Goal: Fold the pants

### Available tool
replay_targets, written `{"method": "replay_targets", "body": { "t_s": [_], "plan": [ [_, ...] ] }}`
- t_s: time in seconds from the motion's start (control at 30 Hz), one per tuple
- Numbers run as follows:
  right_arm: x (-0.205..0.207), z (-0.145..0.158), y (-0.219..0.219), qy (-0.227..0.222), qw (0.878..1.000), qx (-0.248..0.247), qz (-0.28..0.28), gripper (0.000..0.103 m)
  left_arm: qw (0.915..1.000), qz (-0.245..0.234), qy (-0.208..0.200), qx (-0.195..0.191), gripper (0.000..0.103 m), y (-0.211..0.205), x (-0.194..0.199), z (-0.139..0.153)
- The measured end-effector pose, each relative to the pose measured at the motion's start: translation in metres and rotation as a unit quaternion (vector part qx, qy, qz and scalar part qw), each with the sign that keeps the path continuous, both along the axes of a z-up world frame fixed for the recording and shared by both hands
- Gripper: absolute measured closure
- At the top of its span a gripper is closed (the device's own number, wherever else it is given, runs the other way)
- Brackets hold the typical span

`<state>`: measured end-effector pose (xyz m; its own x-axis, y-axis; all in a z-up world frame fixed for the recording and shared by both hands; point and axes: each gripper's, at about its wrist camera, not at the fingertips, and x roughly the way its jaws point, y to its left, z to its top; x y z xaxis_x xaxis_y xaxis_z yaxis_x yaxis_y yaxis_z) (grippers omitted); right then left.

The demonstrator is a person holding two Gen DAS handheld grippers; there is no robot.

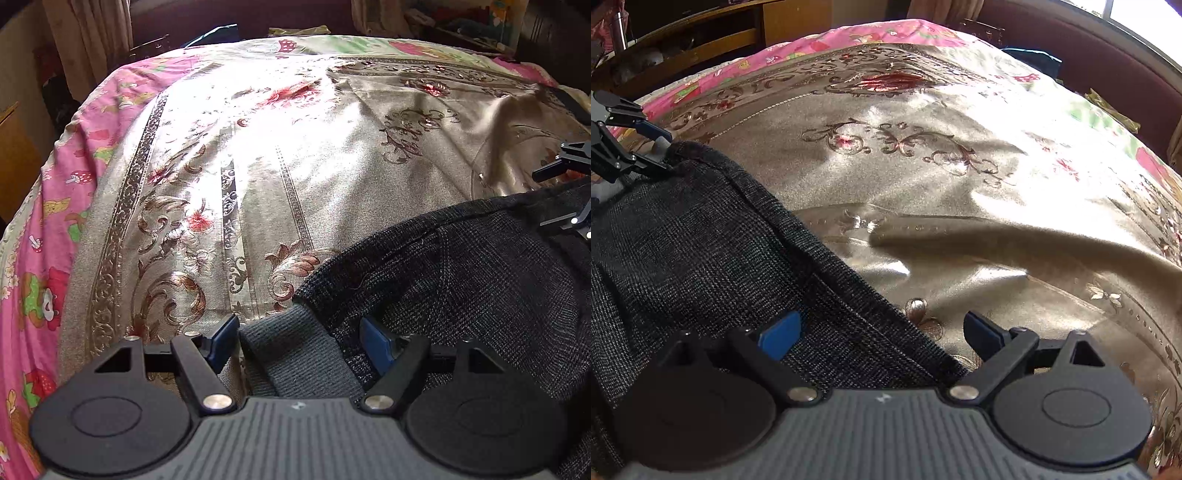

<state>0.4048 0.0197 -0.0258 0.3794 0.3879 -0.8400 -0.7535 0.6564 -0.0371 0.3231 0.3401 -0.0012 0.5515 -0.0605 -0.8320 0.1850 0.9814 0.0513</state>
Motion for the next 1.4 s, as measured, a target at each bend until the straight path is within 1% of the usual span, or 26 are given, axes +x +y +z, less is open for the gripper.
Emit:
{"method": "replay_targets", "body": {
  "t_s": [0.07, 0.13, 0.2, 0.23, 0.27, 0.3, 0.33, 0.37, 0.4, 0.43, 0.53, 0.63, 0.73, 0.8, 0.87, 1.0, 1.07, 1.1, 1.13, 1.2, 1.23, 1.27, 1.3, 1.33, 1.37, 1.4],
  "plan": [
    [0.005, -0.004, -0.001, 0.011, 1.000, 0.008, -0.006, 0.009, 0.9999, 0.007, 0.010, -0.004, 0.018, 0.000, 0.002, -0.001],
    [0.007, -0.005, -0.001, 0.015, 1.000, 0.011, -0.003, 0.009, 0.9999, 0.006, 0.012, 0.004, 0.025, -0.004, 0.001, 0.002],
    [0.008, -0.003, -0.002, 0.020, 1.000, 0.013, 0.002, 0.020, 0.9994, -0.011, 0.009, 0.030, 0.031, -0.010, -0.003, 0.004],
    [0.008, -0.001, -0.003, 0.024, 1.000, 0.017, -0.001, 0.039, 0.9993, -0.014, 0.010, 0.034, 0.034, -0.011, -0.004, 0.006],
    [0.011, 0.003, -0.004, 0.031, 0.999, 0.022, -0.010, 0.068, 0.9992, -0.014, 0.010, 0.035, 0.035, -0.011, -0.005, 0.007],
    [0.013, 0.006, -0.005, 0.045, 0.998, 0.030, -0.020, 0.081, 0.9992, -0.015, 0.010, 0.036, 0.039, -0.012, -0.006, 0.009],
    [0.012, 0.008, -0.006, 0.046, 0.998, 0.028, -0.030, 0.100, 0.9990, -0.017, 0.007, 0.040, 0.043, -0.013, -0.007, 0.011],
    [0.010, 0.012, -0.004, 0.039, 0.999, 0.020, -0.033, 0.100, 0.9989, -0.019, 0.005, 0.043, 0.047, -0.014, -0.009, 0.013],
    [0.006, 0.015, -0.003, 0.036, 0.999, 0.015, -0.031, 0.100, 0.9985, -0.017, 0.003, 0.052, 0.064, -0.015, -0.011, 0.015],
    [0.002, 0.018, -0.002, 0.034, 0.999, 0.011, -0.029, 0.100, 0.9982, -0.012, 0.003, 0.059, 0.075, -0.014, -0.013, 0.016],
    [-0.016, 0.032, 0.000, 0.022, 1.000, 0.004, -0.015, 0.100, 0.9991, -0.011, -0.004, 0.040, 0.077, -0.009, -0.022, 0.025],
    [-0.035, 0.053, -0.005, 0.019, 1.000, 0.016, -0.014, 0.101, 0.9992, -0.021, -0.015, 0.030, 0.078, -0.010, -0.038, 0.037],
    [-0.067, 0.083, -0.014, 0.009, 0.999, 0.031, -0.009, 0.101, 0.9989, -0.032, -0.024, 0.026, 0.079, -0.014, -0.056, 0.050],
    [-0.104, 0.109, -0.024, 0.011, 0.999, 0.050, -0.009, 0.101, 0.9985, -0.038, -0.035, 0.019, 0.079, -0.017, -0.076, 0.061],
    [-0.153, 0.132, -0.025, 0.013, 0.998, 0.058, 0.000, 0.101, 0.9979, -0.044, -0.045, 0.017, 0.079, -0.022, -0.104, 0.070],
    [-0.247, 0.156, -0.022, 0.065, 0.995, 0.080, 0.019, 0.103, 0.9965, -0.053, -0.062, 0.018, 0.080, -0.030, -0.166, 0.081],
    [-0.283, 0.148, -0.018, 0.112, 0.990, 0.086, 0.031, 0.103, 0.9963, -0.054, -0.060, 0.031, 0.080, -0.034, -0.195, 0.078],
    [-0.295, 0.141, -0.015, 0.123, 0.988, 0.081, 0.038, 0.103, 0.9966, -0.052, -0.055, 0.032, 0.083, -0.034, -0.207, 0.074],
    [-0.310, 0.132, -0.010, 0.114, 0.990, 0.068, 0.048, 0.103, 0.9969, -0.046, -0.053, 0.037, 0.084, -0.034, -0.218, 0.069],
    [-0.320, 0.118, 0.000, 0.088, 0.993, 0.053, 0.049, 0.102, 0.9972, -0.023, -0.057, 0.044, 0.084, -0.030, -0.234, 0.060],
    [-0.321, 0.114, 0.005, 0.061, 0.996, 0.046, 0.048, 0.100, 0.9976, -0.011, -0.056, 0.039, 0.084, -0.027, -0.237, 0.056],
    [-0.326, 0.109, 0.012, -0.004, 0.998, 0.029, 0.053, 0.094, 0.9977, -0.001, -0.058, 0.036, 0.084, -0.024, -0.240, 0.051],
    [-0.328, 0.102, 0.019, -0.056, 0.996, 0.004, 0.066, 0.089, 0.9975, 0.002, -0.059, 0.038, 0.084, -0.024, -0.243, 0.048],
    [-0.327, 0.095, 0.027, -0.106, 0.991, -0.024, 0.079, 0.070, 0.9974, 0.000, -0.061, 0.039, 0.084, -0.026, -0.246, 0.046],
    [-0.326, 0.087, 0.034, -0.144, 0.984, -0.045, 0.091, 0.057, 0.9967, -0.005, -0.067, 0.046, 0.083, -0.029, -0.249, 0.046],
    [-0.325, 0.079, 0.037, -0.165, 0.978, -0.058, 0.109, 0.056, 0.9949, -0.013, -0.079, 0.062, 0.083, -0.034, -0.253, 0.046]
  ]
}}
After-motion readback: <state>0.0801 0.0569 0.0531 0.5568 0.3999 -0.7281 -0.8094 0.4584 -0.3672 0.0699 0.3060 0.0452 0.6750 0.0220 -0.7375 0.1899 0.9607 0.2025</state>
